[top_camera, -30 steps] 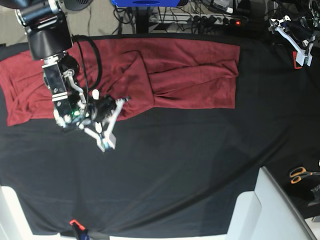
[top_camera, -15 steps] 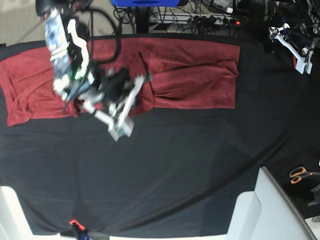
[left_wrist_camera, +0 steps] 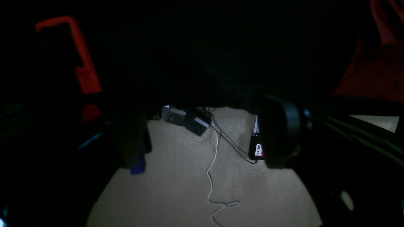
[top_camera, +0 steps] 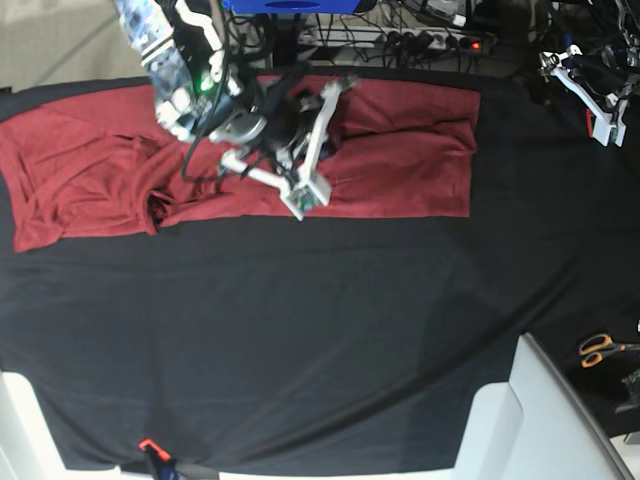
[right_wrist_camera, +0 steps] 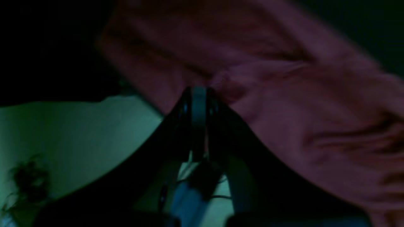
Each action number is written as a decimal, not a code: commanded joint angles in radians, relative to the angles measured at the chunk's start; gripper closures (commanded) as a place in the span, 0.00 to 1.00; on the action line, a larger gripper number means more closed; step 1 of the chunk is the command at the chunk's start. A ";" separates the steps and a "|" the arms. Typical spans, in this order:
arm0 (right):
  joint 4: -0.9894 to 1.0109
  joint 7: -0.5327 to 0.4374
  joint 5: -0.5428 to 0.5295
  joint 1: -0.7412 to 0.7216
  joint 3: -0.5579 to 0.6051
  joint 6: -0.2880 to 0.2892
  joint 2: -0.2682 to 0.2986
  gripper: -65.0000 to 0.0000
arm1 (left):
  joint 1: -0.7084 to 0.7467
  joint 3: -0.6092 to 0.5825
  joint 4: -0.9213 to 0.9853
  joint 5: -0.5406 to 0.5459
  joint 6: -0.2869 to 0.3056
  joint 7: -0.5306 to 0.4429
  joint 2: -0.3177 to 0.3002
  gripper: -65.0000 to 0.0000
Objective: Fold the T-shirt properly
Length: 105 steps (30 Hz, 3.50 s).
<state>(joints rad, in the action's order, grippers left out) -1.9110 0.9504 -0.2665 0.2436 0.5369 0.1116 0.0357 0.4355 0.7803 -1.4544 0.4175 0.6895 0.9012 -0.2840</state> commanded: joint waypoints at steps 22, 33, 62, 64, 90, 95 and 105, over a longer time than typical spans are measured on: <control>0.127 0.020 -0.021 -0.321 0.466 0.001 -0.038 0.99 | 0.013 0.008 -0.015 0.007 0.009 -0.014 -0.036 0.19; 0.290 0.005 -0.021 -0.396 0.516 0.001 -0.139 0.99 | 0.016 0.015 -0.015 0.007 0.009 -0.014 -0.036 0.19; 0.542 -0.235 -0.021 -0.456 0.513 -0.028 -0.141 0.99 | 0.015 0.012 -0.013 0.007 0.009 -0.014 -0.036 0.19; 0.557 -0.248 -0.026 -0.455 0.513 -0.028 -0.141 0.98 | 0.012 0.009 -0.013 0.007 0.009 -0.014 -0.036 0.19; 0.207 -0.245 -0.023 -0.109 -0.446 -0.134 0.049 0.99 | -0.011 0.012 -0.016 0.007 0.009 -0.014 -0.036 0.19; 0.244 -0.245 -0.021 -0.108 -0.447 -0.137 0.051 0.87 | -0.013 0.012 -0.015 0.007 0.009 -0.012 -0.036 0.19; 0.261 -0.298 0.071 -0.103 -0.446 -0.226 0.054 0.51 | -0.008 0.015 -0.015 0.007 0.009 -0.014 -0.048 0.19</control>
<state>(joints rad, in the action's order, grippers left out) -1.6394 0.6674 -0.2008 0.1497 0.0952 -0.1154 0.0853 0.4213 0.7860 -1.4563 0.4160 0.6899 0.9005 -0.3149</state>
